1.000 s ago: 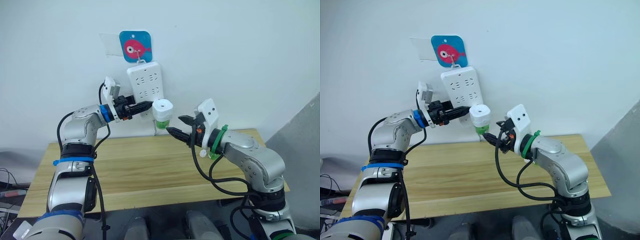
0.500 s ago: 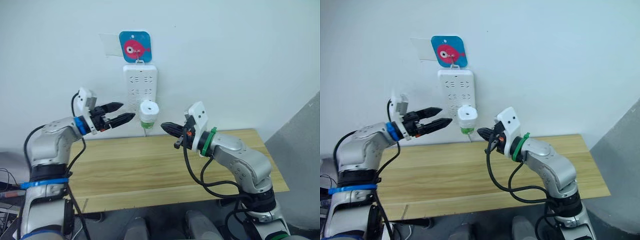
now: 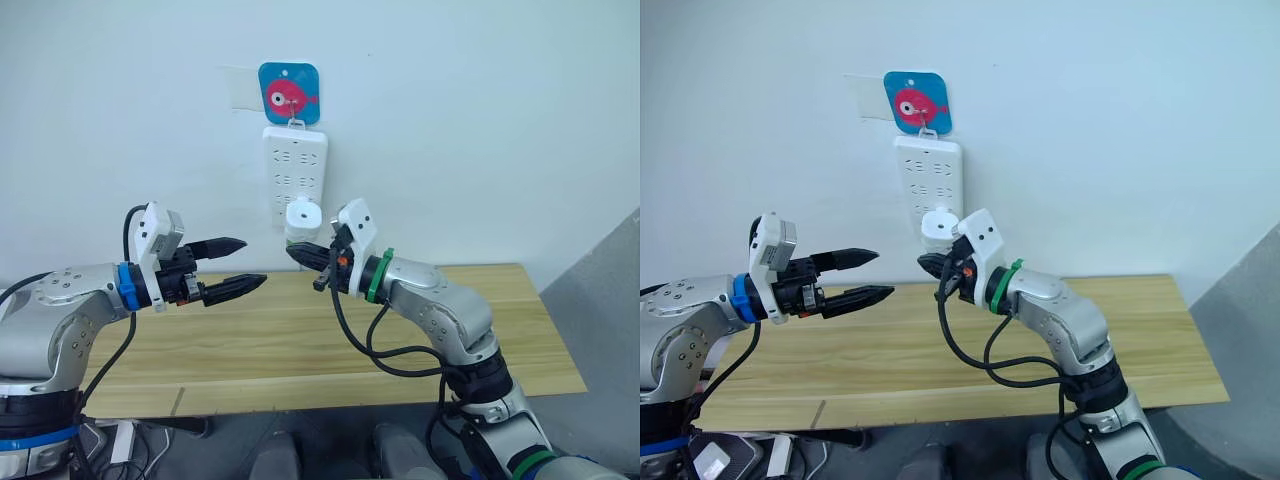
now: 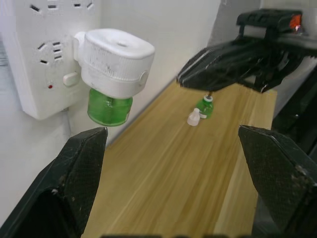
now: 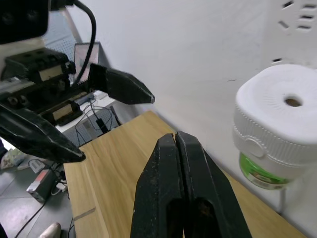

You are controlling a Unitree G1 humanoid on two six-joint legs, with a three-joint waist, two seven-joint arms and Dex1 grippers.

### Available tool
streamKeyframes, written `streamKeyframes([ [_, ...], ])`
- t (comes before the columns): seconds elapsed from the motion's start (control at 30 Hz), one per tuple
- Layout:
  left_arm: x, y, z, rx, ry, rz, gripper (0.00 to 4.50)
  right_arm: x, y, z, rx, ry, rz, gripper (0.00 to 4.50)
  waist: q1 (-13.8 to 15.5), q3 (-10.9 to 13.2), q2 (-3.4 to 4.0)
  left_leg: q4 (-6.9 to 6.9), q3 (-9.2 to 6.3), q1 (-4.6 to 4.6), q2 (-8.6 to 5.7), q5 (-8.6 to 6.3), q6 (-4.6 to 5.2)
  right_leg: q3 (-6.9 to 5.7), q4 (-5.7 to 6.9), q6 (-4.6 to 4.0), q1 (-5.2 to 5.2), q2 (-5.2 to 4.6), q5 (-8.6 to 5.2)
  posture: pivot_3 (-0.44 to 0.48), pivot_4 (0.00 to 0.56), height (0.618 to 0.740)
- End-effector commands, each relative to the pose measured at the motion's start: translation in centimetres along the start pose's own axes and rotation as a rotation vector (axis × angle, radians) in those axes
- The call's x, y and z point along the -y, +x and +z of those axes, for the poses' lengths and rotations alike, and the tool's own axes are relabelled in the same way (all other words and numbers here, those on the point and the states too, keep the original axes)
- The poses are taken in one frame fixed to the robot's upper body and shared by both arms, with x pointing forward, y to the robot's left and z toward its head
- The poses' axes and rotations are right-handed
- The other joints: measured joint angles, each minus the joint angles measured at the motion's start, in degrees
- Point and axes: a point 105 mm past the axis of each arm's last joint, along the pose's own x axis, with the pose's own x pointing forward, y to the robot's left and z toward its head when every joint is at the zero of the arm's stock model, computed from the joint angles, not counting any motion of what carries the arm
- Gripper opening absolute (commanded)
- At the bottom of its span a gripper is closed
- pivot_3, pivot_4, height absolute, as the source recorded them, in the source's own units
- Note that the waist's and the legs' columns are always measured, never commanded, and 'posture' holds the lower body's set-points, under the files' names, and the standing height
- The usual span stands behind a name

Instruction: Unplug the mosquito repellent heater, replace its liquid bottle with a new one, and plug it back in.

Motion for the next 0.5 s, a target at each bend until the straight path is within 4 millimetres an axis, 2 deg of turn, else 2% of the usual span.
streamKeyframes([
  [0.03,0.1,-0.5,1.2,0.029,0.035,0.02,4.5,0.5,0.2,1.1,0.039,-0.059,-0.033,0.03,0.35,0.0,0.0,0.0,0.01,0.0,0.0,0.0,0.0,0.0,0.0,0.0,0.0,0.0,0.0,0.022,0.097,0.74],
  [0.27,0.2,-0.2,1.2,0.038,0.027,0.022,4.5,1.8,0.6,1.3,0.058,-0.075,-0.105,0.03,0.44,0.0,0.01,-0.02,0.03,0.0,0.02,0.0,0.0,0.01,0.0,0.0,-0.01,0.02,0.0,0.017,0.101,0.74],
  [0.5,0.0,-0.2,1.2,0.035,0.028,0.027,4.5,2.7,0.1,1.1,0.054,-0.079,-0.141,0.03,0.42,0.01,0.01,-0.02,0.03,0.0,0.02,0.0,0.0,0.02,-0.01,0.0,-0.01,0.02,0.0,0.011,0.103,0.74],
])
